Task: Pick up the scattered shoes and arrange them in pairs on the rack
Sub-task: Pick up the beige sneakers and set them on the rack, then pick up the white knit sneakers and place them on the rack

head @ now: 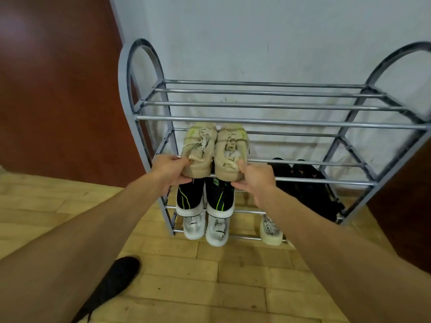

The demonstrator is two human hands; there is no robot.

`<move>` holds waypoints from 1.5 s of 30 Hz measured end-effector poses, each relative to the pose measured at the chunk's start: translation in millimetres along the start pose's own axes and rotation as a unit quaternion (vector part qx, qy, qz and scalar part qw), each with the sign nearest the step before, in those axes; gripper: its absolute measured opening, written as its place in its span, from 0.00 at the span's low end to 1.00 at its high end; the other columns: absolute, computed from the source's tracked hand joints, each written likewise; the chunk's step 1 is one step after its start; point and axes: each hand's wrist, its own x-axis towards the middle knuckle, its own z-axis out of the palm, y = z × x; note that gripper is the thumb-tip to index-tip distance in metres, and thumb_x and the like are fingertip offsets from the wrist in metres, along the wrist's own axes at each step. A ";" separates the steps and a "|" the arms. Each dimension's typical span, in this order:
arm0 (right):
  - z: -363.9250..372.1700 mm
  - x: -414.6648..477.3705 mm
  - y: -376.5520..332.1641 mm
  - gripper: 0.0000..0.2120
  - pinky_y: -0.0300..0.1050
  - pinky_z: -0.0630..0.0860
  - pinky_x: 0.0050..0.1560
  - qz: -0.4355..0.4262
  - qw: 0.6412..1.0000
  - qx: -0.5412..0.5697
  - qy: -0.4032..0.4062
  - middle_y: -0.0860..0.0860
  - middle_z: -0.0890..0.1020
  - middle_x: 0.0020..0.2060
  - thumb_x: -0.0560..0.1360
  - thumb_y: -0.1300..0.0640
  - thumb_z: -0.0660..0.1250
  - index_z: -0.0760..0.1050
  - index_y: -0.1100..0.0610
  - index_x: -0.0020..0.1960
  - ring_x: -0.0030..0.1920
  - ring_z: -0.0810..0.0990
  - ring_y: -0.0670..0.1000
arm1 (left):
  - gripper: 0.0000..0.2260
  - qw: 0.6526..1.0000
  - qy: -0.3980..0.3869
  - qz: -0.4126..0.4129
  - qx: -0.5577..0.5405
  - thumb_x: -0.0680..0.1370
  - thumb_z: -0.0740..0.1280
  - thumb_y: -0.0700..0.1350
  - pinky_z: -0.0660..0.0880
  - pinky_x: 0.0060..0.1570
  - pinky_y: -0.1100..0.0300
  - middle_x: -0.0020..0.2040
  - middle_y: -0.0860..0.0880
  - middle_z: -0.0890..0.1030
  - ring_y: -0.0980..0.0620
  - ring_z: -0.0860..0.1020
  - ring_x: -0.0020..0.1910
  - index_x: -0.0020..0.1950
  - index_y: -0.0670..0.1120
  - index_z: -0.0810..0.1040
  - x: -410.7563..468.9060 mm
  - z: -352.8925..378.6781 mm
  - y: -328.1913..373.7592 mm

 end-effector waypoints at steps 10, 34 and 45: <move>5.3 -34.5 -4.4 0.20 0.50 0.84 0.40 -0.063 0.942 -0.330 -0.016 0.61 0.73 0.63 0.79 0.49 0.58 0.71 0.61 0.65 0.52 0.81 0.59 | 0.26 0.997 -0.041 -0.038 0.062 0.80 0.63 0.50 0.76 0.52 0.52 0.73 0.41 0.67 0.39 0.75 0.63 0.75 0.41 0.63 -47.8 -9.6 -2.3; 113.4 -243.7 184.3 0.17 0.52 0.75 0.61 -0.166 0.598 -0.717 -0.318 0.56 0.71 0.64 0.77 0.56 0.60 0.74 0.57 0.65 0.61 0.75 0.57 | 0.17 0.932 -0.131 -0.114 0.318 0.78 0.64 0.47 0.71 0.57 0.58 0.66 0.46 0.74 0.46 0.74 0.63 0.66 0.43 0.75 -201.8 -209.2 -279.2; 85.6 -232.3 235.6 0.16 0.48 0.73 0.63 -0.089 0.576 -0.709 -0.397 0.55 0.76 0.65 0.79 0.56 0.59 0.75 0.57 0.65 0.64 0.75 0.55 | 0.20 0.806 -0.216 -0.193 0.517 0.78 0.59 0.44 0.71 0.52 0.55 0.64 0.40 0.76 0.42 0.76 0.61 0.69 0.40 0.70 -197.2 -216.4 -419.7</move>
